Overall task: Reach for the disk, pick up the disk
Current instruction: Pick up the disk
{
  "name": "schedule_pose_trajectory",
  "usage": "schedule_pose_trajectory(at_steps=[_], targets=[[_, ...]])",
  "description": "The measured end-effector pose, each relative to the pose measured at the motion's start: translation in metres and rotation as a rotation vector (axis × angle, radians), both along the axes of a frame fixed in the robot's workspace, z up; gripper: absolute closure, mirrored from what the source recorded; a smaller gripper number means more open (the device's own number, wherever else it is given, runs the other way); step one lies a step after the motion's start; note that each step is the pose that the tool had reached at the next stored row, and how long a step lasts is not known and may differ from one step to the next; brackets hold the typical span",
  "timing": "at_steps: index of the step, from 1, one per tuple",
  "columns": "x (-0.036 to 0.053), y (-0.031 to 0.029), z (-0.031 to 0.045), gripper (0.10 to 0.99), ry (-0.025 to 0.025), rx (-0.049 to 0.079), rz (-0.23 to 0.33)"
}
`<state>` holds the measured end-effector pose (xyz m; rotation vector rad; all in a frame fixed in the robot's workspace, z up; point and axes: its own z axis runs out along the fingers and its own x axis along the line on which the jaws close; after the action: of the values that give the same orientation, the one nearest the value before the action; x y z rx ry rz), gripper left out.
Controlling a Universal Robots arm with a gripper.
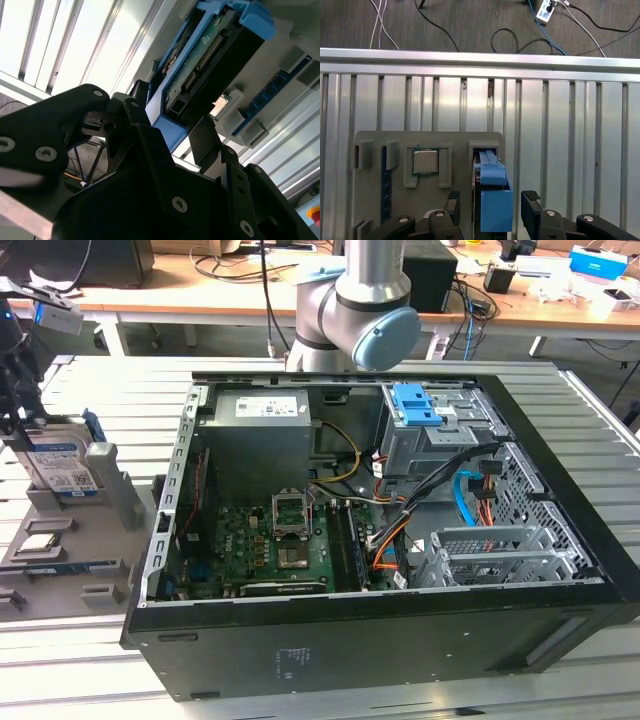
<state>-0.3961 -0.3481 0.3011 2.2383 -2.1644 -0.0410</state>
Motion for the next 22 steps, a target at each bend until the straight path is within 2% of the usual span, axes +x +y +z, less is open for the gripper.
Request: schedule_pose_trajectory(at_steps=[8,13,14,15,16,17,22], targets=[[-0.0024,0.0001,-0.0106,0.486,-0.0001,0.000,0.013],[-0.0024,0.0001,-0.0118,0.486,0.0000,0.000,0.015],[-0.0024,0.0001,-0.0119,0.498,0.0001,0.000,0.015],[-0.0024,0.0001,-0.0119,0.565,0.0001,0.000,0.015],[-0.0024,0.0001,-0.0119,0.686,0.0001,0.000,0.015],[-0.0024,0.0001,-0.0119,0.718,0.0001,0.000,0.015],[-0.0024,0.0001,-0.0120,0.718,0.0001,0.000,0.015]])
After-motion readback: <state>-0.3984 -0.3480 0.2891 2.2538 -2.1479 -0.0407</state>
